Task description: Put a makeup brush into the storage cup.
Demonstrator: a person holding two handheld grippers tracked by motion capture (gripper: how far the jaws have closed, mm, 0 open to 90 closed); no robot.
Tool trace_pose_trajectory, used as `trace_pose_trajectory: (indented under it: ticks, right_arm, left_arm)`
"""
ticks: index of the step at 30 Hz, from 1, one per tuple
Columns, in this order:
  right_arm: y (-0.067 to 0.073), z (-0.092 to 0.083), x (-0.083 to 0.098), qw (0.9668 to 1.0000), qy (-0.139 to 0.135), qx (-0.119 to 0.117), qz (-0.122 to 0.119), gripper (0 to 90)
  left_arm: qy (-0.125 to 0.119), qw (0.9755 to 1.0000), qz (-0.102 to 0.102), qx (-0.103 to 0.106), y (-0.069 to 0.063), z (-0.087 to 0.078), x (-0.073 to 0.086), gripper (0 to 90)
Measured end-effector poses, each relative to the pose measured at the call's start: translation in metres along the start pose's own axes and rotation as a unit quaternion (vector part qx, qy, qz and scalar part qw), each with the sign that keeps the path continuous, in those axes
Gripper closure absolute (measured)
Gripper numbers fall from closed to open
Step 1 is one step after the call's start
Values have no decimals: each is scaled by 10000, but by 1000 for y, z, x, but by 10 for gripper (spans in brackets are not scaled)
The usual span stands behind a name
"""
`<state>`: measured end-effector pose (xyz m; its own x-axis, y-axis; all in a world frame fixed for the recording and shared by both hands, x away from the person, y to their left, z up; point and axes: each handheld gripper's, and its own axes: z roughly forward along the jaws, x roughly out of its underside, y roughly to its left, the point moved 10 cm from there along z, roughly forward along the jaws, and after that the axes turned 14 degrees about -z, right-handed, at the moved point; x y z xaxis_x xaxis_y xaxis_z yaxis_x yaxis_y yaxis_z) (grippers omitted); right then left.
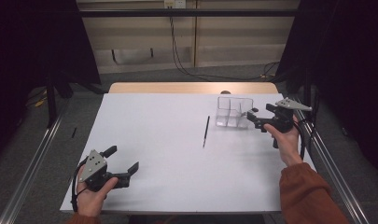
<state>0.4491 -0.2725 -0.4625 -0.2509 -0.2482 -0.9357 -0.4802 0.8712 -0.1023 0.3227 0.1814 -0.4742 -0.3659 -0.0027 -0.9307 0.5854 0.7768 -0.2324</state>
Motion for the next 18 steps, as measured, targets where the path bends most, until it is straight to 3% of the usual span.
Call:
trace_pose_trajectory:
  ticks: [7, 11, 18]
  right_arm:
    - [4, -15, 1, 10000, -62, -20, 11, 12]
    - [12, -22, 4, 9998, -89, -136, -103, 8]
    - [22, -32, 12, 9998, 38, -78, -193, 19]
  left_arm:
    - [-32, 10000, 0, -12, 1, -2, -1, 30]
    - [-50, 10000, -25, -39, 3, -3, -2, 34]
    - [-53, 10000, -13, -16, 2, -4, -2, 34]
